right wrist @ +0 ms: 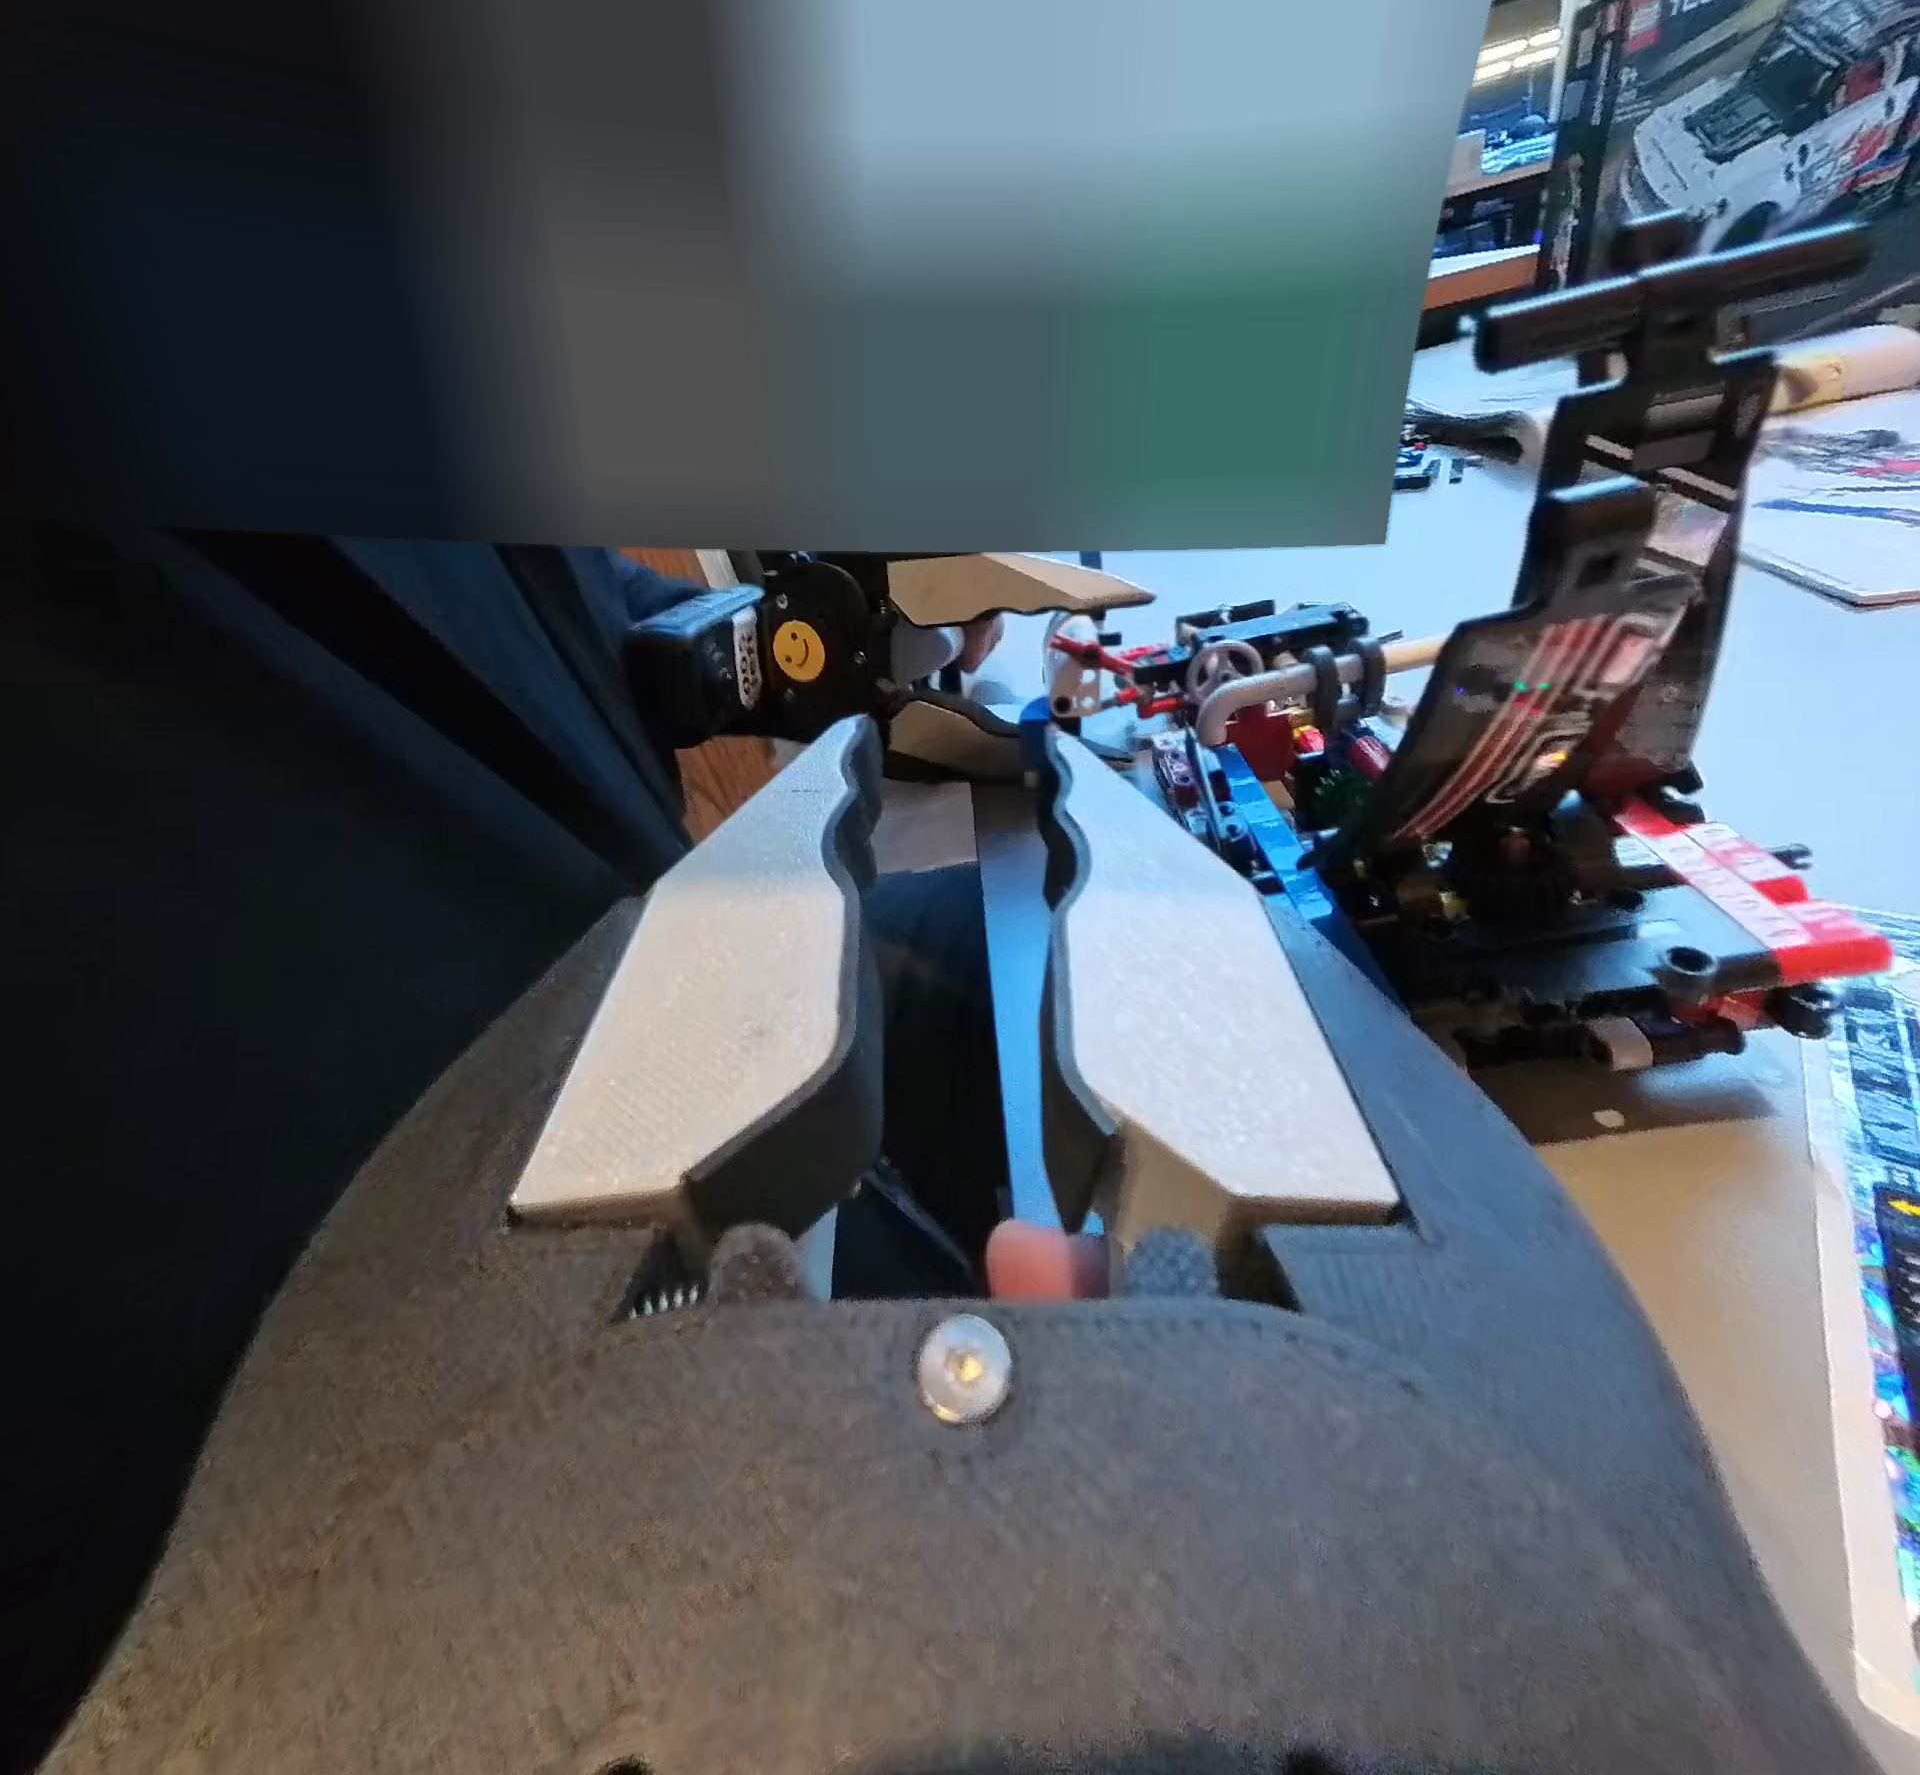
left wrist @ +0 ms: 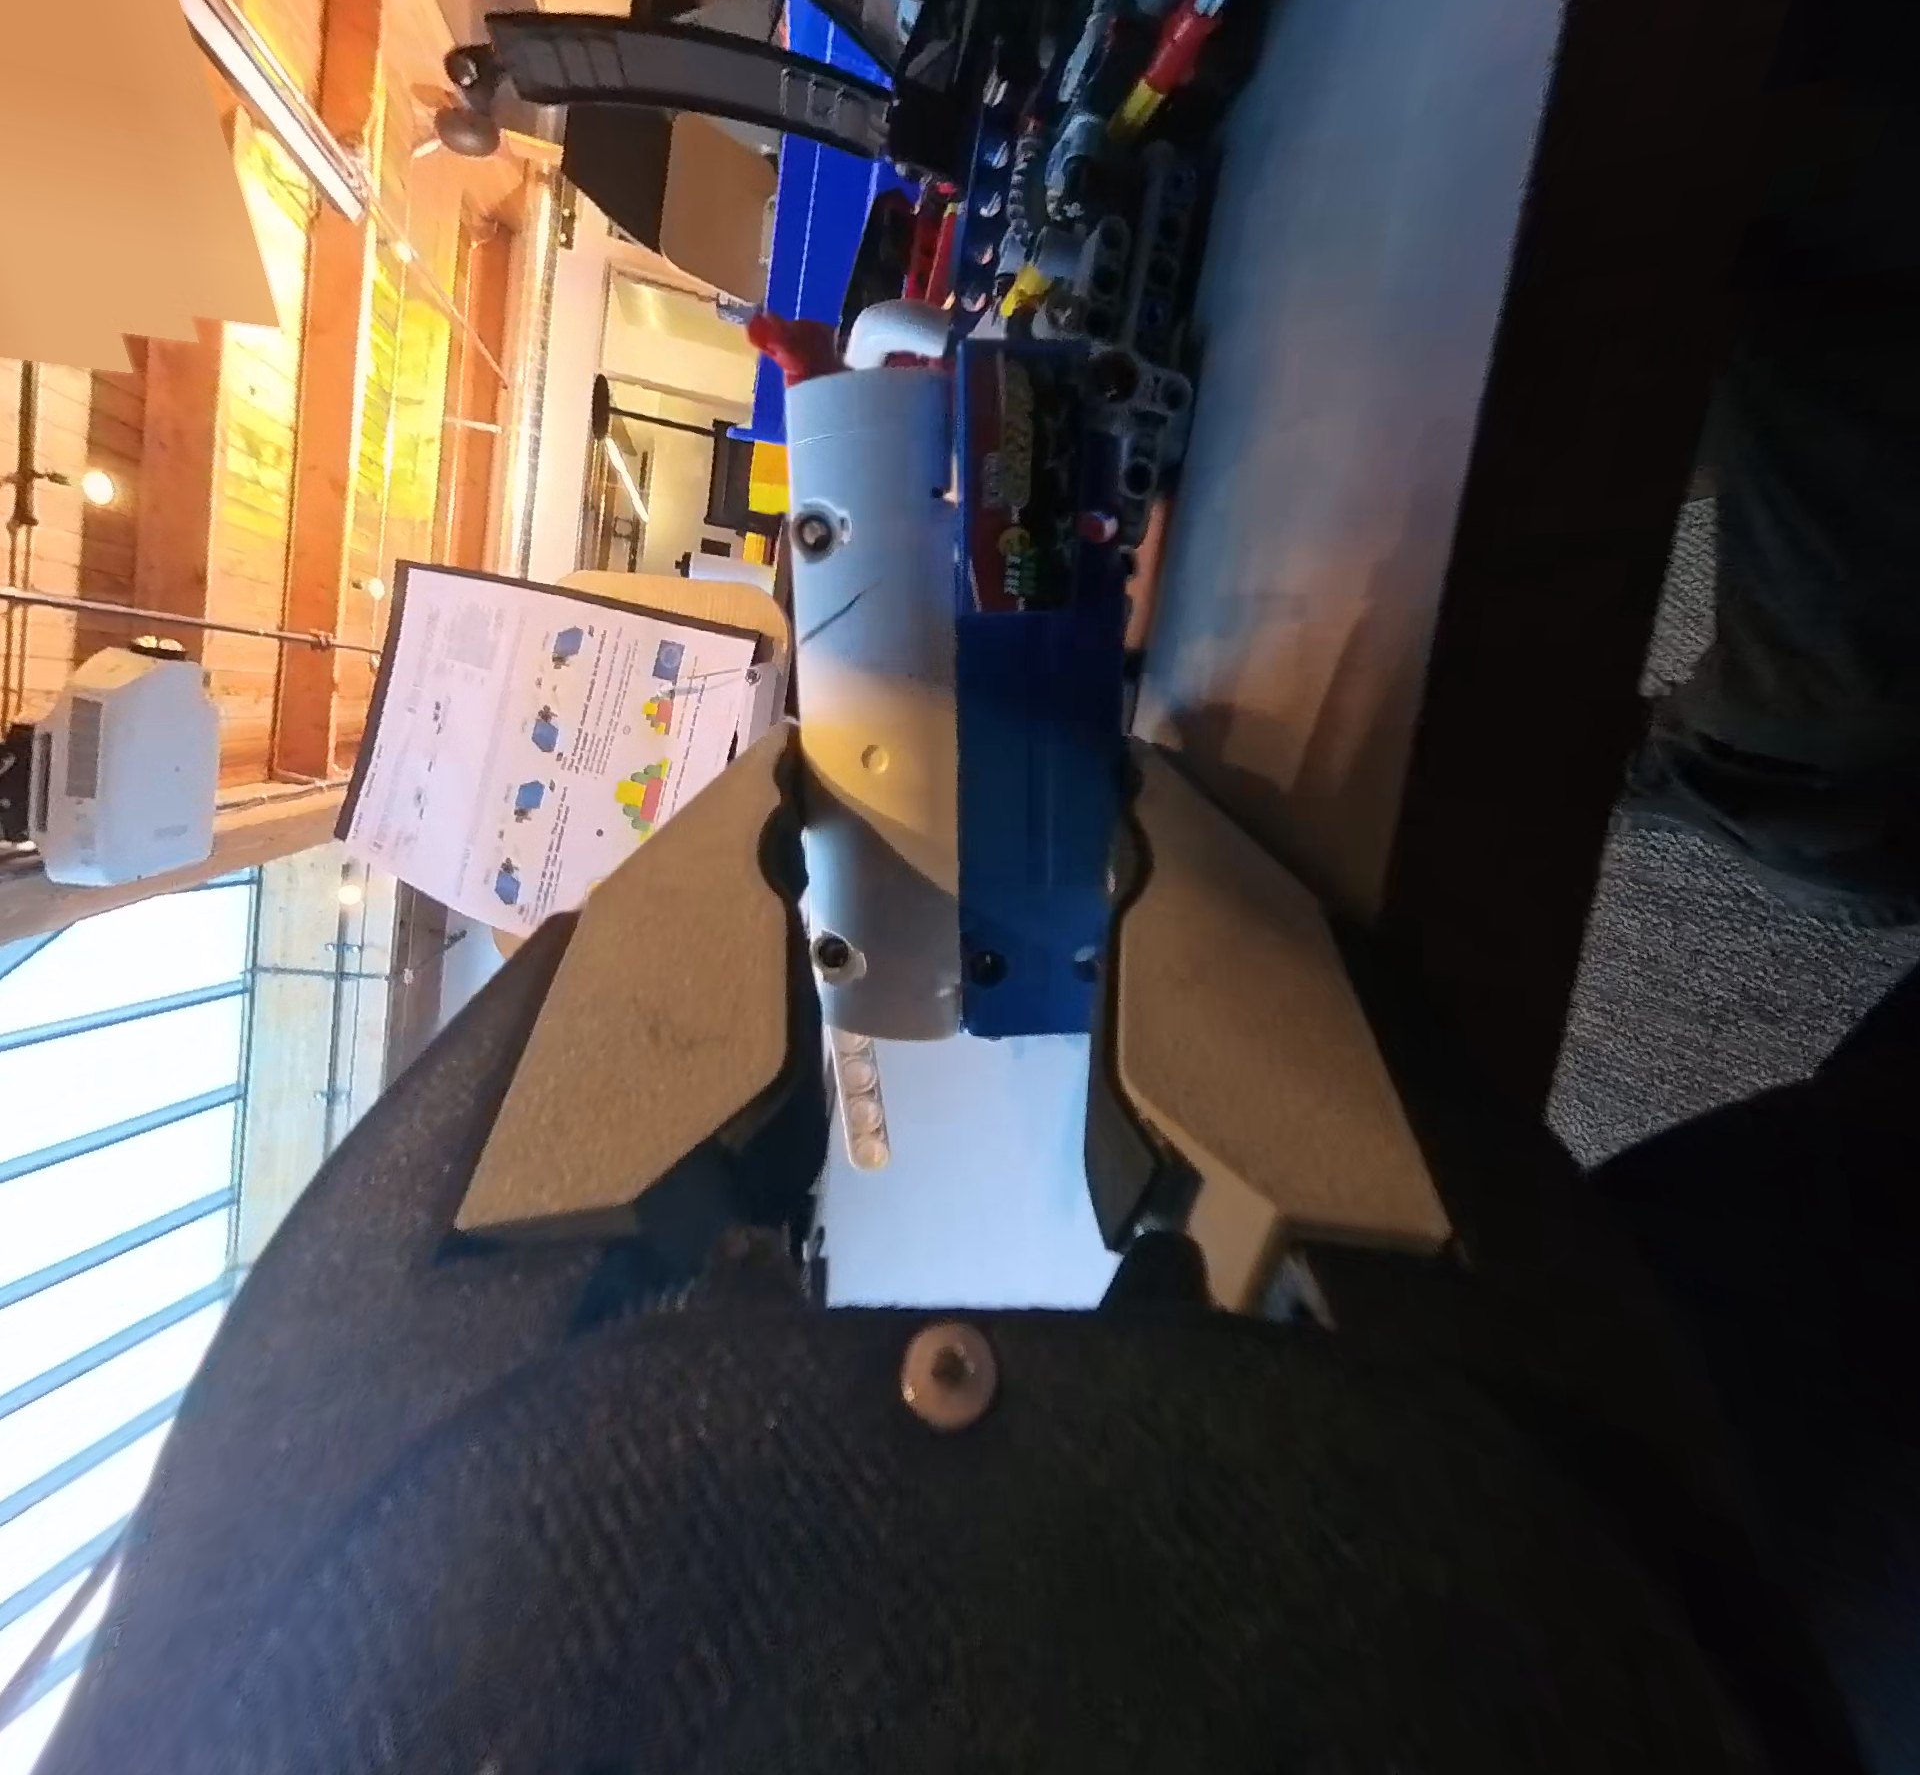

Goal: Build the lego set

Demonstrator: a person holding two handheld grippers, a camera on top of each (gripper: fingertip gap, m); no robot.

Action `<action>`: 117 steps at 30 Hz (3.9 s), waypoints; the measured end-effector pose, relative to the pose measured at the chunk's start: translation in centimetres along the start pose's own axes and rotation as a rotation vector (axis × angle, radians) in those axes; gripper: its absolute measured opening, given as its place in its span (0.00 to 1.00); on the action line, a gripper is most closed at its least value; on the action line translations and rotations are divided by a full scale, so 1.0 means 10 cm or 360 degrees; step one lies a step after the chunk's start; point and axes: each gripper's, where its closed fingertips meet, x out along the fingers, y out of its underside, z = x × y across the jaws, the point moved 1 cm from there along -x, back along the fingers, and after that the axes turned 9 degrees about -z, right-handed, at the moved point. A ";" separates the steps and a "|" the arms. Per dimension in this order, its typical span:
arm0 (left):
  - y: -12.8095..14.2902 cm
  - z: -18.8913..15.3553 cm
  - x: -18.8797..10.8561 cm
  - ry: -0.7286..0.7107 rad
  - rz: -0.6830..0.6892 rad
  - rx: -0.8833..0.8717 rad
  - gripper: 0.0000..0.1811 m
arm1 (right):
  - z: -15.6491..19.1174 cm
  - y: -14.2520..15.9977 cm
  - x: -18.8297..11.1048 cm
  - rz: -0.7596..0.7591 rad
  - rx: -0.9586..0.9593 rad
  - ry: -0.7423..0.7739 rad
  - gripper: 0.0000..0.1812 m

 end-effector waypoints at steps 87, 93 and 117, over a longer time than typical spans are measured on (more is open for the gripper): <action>-0.88 -0.11 -0.31 -0.0010 -0.0198 0.0361 0.30 | 0.57 0.44 0.49 0.0191 -0.0054 0.0281 0.19; -0.83 -0.13 -0.28 -0.0020 -0.0146 0.0353 0.30 | 0.47 0.51 0.52 0.0261 -0.0147 0.0416 0.12; -0.81 -0.51 -0.41 0.0639 -0.0262 -0.0635 0.29 | 0.42 0.63 0.40 0.0615 -0.0628 0.0504 0.08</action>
